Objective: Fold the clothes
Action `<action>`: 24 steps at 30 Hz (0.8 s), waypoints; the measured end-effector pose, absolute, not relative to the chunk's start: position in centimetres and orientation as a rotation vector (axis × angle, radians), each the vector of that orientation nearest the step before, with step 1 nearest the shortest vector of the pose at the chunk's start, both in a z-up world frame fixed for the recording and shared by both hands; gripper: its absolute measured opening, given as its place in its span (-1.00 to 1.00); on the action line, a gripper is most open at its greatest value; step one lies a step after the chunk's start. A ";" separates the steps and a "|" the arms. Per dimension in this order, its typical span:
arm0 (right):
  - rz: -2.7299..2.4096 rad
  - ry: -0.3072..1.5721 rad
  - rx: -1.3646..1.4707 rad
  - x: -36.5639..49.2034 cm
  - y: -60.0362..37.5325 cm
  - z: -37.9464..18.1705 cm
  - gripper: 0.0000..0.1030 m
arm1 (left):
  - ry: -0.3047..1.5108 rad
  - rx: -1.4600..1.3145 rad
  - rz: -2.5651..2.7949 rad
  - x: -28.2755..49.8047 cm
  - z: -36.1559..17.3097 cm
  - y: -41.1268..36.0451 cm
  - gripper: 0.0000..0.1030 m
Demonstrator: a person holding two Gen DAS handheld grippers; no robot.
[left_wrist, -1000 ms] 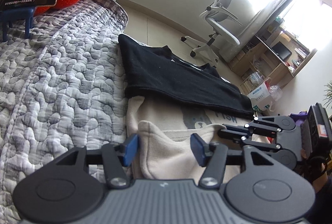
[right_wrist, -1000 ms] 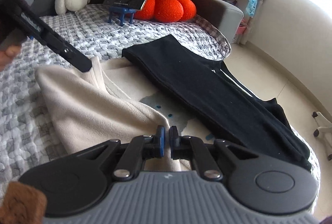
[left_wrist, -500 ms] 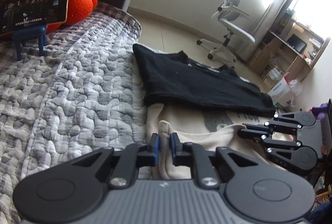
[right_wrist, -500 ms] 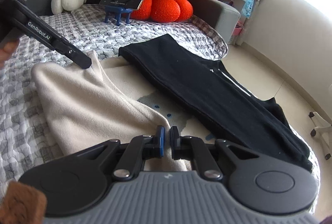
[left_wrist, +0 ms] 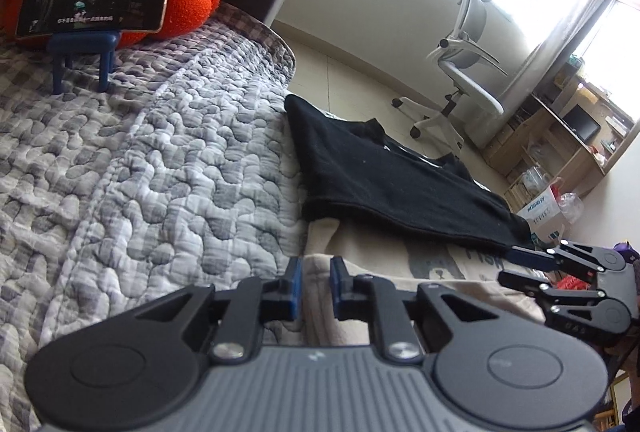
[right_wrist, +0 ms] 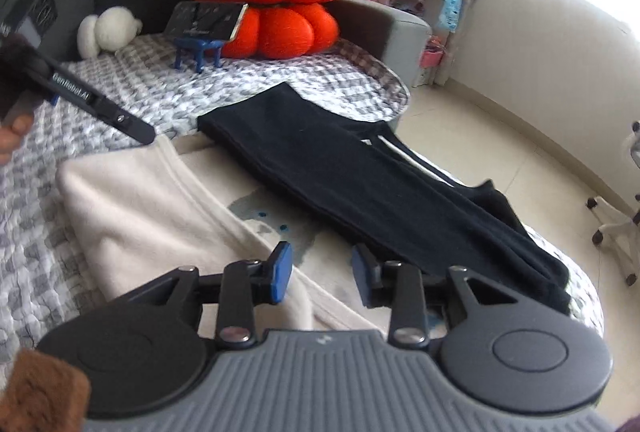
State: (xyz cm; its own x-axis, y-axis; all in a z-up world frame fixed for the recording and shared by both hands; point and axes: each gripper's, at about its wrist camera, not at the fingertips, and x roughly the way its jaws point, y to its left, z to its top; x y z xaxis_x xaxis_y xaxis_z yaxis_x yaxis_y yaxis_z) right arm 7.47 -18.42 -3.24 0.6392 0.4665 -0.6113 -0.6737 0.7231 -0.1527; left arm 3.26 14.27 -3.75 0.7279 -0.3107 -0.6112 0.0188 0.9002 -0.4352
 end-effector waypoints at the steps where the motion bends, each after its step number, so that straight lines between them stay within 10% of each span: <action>1: 0.648 0.585 -0.357 7.8 -19.7 -2.8 -0.30 | 0.739 -0.427 -0.183 3.3 -3.8 14.4 -0.74; 6: 0.502 0.658 -0.214 8.3 -27.1 -2.8 -0.29 | 0.742 -0.459 -0.196 3.4 -3.6 14.5 -0.71; 13: 0.503 0.681 -0.210 7.1 -29.9 -3.1 -0.29 | 0.735 -0.430 -0.222 2.9 -3.2 13.4 0.03; 24: 0.487 0.714 -0.306 7.5 -29.9 -4.7 -0.29 | 0.777 -0.297 -0.225 3.4 -4.1 11.5 -0.19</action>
